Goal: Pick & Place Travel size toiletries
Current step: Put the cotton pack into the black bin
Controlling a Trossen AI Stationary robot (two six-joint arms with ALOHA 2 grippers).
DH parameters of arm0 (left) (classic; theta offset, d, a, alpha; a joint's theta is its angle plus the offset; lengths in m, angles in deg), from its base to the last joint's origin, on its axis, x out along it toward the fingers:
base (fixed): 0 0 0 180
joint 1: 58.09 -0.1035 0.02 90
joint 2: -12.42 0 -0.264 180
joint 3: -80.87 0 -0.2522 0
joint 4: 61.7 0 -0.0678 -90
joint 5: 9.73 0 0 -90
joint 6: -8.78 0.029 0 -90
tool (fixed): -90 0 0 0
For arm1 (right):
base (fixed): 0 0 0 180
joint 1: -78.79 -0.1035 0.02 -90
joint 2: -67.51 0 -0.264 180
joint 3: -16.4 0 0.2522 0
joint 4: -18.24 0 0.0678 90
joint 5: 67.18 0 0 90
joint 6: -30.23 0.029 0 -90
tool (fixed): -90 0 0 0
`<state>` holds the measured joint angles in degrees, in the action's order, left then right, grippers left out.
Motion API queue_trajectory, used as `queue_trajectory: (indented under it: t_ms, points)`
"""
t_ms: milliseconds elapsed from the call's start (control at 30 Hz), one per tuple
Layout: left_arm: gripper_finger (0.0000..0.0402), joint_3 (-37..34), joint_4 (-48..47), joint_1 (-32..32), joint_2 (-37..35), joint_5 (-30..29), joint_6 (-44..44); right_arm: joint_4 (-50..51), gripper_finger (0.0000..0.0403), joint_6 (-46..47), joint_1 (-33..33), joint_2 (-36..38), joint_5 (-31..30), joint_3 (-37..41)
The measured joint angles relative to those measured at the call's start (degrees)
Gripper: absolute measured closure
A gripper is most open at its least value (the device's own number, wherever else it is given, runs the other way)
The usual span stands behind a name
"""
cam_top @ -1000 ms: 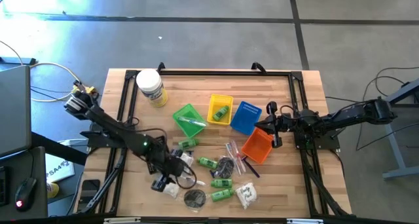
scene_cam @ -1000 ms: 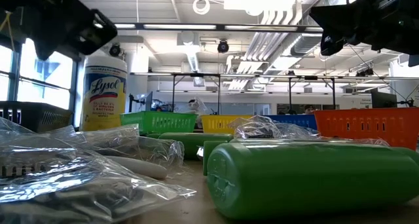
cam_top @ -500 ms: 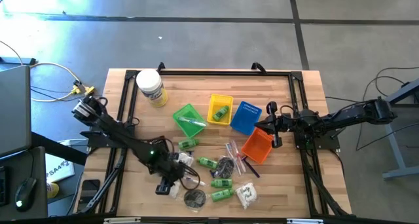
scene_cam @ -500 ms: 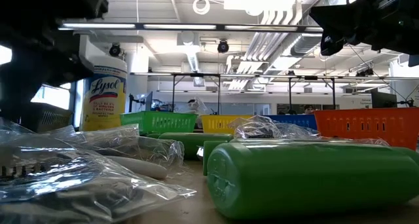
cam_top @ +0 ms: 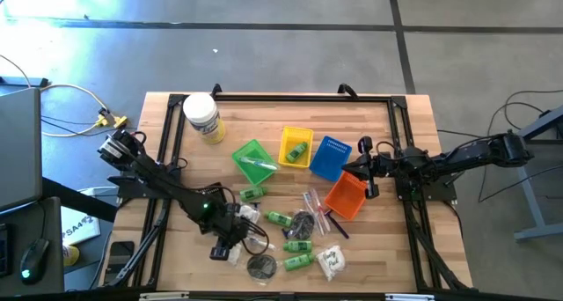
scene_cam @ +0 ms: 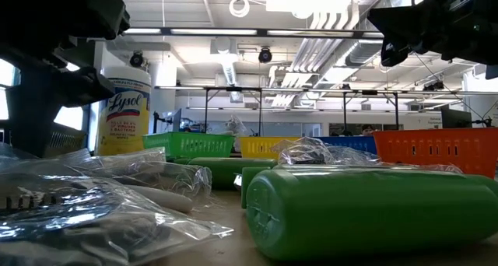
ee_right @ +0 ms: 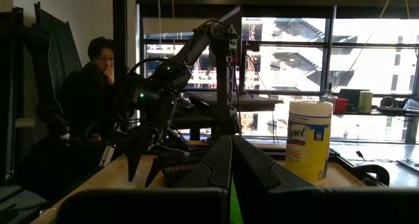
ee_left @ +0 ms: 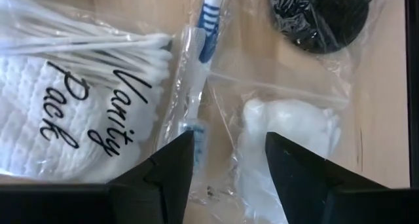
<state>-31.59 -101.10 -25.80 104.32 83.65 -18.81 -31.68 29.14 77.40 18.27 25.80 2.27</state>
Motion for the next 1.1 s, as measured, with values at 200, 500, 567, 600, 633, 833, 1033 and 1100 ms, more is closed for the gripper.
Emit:
queue_trajectory:
  t_ms: [200,500,567,600,633,833,1033,1100]
  points:
    - [0.028,0.0,0.2,0.0,0.0,0.3,1.7,0.0,0.04,0.0,0.0,0.0,0.0,0.0]
    - [0.0393,0.0,2.9,0.0,0.0,4.6,2.2,0.0,0.04,0.0,0.0,0.0,0.0,0.0]
    - [0.0394,0.0,5.2,0.4,0.0,5.1,3.0,0.0,0.04,0.0,0.0,0.0,0.0,0.0]
    - [0.0397,0.2,5.5,0.6,-0.1,5.2,3.6,0.0,0.04,0.0,0.0,0.0,0.0,0.0]
    - [0.0399,0.8,5.1,0.9,-0.2,5.2,4.1,0.0,0.04,0.0,0.0,0.0,0.0,0.0]
    - [0.04,7.1,0.4,1.7,-0.3,5.2,7.7,0.1,0.04,0.0,0.0,0.0,0.1,0.0]
    - [0.0401,15.7,-8.8,2.4,-1.2,0.5,12.9,0.1,0.04,0.0,0.0,0.0,0.2,0.0]
    - [0.0401,17.9,-10.7,2.6,-2.5,-2.6,15.3,0.1,0.04,0.0,0.0,0.0,0.2,0.0]
